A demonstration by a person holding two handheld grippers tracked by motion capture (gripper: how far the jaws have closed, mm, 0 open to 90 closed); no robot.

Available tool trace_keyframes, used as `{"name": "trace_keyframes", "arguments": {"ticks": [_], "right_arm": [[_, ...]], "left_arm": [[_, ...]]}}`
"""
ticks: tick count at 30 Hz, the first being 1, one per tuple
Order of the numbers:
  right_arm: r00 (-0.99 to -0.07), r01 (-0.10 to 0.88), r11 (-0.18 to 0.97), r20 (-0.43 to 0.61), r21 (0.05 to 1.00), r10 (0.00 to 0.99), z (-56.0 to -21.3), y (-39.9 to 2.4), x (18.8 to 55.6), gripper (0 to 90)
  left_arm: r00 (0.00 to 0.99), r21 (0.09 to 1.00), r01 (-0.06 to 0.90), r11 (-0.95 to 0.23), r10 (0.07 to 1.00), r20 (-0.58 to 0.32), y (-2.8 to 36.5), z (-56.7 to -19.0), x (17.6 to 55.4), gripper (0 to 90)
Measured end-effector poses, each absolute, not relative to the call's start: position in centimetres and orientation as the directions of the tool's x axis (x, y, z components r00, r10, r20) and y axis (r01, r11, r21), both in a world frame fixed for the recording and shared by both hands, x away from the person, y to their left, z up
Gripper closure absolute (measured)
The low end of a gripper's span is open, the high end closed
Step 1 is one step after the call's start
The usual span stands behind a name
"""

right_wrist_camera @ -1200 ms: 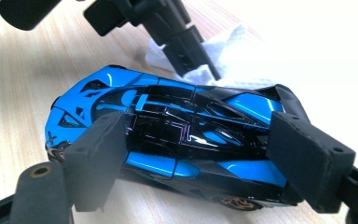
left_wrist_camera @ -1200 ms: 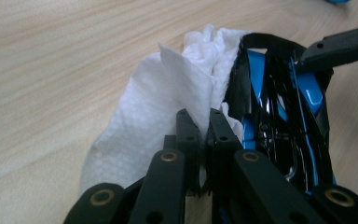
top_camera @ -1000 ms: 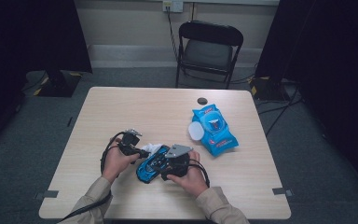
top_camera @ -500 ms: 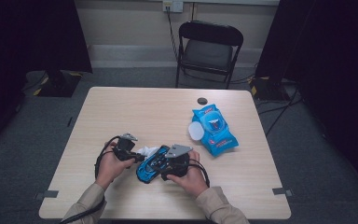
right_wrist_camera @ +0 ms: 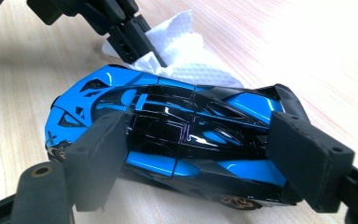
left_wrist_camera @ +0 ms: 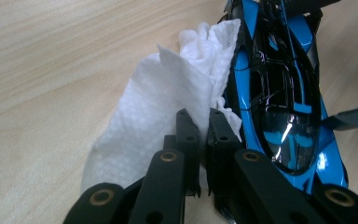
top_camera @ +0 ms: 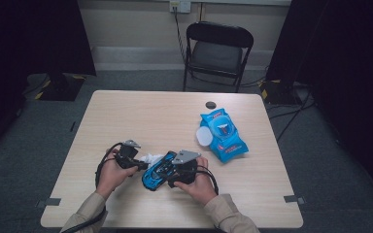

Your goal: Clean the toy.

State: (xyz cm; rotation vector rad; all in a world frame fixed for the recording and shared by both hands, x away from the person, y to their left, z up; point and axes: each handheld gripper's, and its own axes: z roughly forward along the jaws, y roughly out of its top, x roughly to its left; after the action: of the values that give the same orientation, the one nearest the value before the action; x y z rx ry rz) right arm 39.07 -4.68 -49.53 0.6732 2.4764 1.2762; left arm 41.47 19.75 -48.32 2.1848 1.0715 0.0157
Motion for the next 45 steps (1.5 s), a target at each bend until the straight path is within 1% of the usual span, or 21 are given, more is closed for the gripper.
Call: {"name": "trace_keyframes", "arguments": {"ticks": [12, 19, 45], "right_arm": [[-0.855, 0.278, 0.504, -0.029, 0.818, 0.518, -49.5, -4.7, 39.1, 19.9], [-0.855, 0.277, 0.504, -0.030, 0.818, 0.518, -49.5, -4.7, 39.1, 19.9], [-0.856, 0.278, 0.505, -0.028, 0.817, 0.516, -49.5, -4.6, 39.1, 19.9]], "left_arm": [[0.658, 0.592, 0.692, -0.415, 0.699, -0.280, 20.7, -48.4, 40.5, 85.7], [0.646, 0.586, 0.706, -0.398, 0.702, -0.300, 21.3, -48.4, 40.1, 85.6], [0.658, 0.585, 0.692, -0.423, 0.702, -0.271, 22.2, -48.2, 38.6, 85.6]]}}
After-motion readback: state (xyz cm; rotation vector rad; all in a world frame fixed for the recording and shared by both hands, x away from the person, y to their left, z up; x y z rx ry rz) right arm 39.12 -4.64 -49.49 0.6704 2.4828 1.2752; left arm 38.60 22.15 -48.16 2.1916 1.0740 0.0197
